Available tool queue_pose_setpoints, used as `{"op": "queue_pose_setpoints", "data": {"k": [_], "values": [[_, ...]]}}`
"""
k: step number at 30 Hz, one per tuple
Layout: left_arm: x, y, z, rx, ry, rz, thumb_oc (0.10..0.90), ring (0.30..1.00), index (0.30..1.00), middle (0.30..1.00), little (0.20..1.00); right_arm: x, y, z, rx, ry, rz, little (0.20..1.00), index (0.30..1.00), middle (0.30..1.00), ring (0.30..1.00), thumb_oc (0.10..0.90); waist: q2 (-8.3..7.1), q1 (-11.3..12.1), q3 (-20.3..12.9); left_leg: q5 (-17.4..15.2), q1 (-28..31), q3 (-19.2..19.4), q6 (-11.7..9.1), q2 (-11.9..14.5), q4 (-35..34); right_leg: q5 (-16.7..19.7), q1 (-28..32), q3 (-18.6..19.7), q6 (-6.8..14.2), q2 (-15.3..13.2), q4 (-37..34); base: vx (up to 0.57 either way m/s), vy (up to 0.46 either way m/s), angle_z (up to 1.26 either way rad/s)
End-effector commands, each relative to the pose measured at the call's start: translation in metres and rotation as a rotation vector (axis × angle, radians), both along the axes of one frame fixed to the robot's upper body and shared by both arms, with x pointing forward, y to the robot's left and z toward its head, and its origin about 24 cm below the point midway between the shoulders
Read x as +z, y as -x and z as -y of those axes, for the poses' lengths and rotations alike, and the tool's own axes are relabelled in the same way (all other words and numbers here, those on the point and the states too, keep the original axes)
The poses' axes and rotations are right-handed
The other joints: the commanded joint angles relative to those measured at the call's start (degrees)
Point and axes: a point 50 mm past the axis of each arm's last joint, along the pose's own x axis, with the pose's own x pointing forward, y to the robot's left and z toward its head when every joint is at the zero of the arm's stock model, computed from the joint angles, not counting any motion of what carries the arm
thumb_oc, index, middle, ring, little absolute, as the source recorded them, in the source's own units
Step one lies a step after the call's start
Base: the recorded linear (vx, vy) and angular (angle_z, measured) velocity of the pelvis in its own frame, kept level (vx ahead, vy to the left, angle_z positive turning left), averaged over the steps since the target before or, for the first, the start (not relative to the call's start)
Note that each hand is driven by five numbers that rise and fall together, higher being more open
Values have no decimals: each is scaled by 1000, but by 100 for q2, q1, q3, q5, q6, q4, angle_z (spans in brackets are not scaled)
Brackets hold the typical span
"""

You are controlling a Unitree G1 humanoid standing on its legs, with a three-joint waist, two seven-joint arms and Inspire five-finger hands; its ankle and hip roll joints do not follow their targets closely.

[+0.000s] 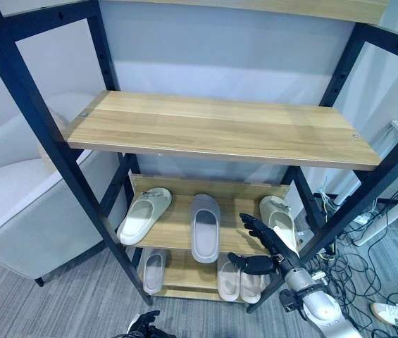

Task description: Arrange the slippers neatly on the shoe rack.

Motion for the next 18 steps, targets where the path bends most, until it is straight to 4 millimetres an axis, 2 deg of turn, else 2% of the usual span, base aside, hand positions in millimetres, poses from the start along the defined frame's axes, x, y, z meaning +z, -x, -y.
{"op": "queue_pose_setpoints", "data": {"k": [1, 9, 18], "values": [[0, -6, 6, -48, -16, 13, 800, 900, 900, 900, 900, 52, -28, -8, 9, 15, 327, 900, 900, 900, 900, 800, 112, 178, 115, -527, 17, -292, -2, -45, 48, -665, 259, -170, 216, 65, 208, 16, 18, 5], [-2, 1, 7, -58, -33, -4, 800, 900, 900, 900, 900, 39, -37, -6, -92, 83, 321, 900, 900, 900, 900, 800, 157, 316, 163, -522, -18, -387, 13, -69, 48, -693, 292, -314, 225, 38, 207, 28, 28, 11], [-3, 8, 6, -40, -48, -19, 800, 900, 900, 900, 900, 33, -36, -7, -154, 18, 298, 900, 900, 900, 900, 800, 234, 362, 206, -519, -49, -426, 15, -90, 48, -704, 271, -362, 228, 5, 223, 13, 20, 7]]}}
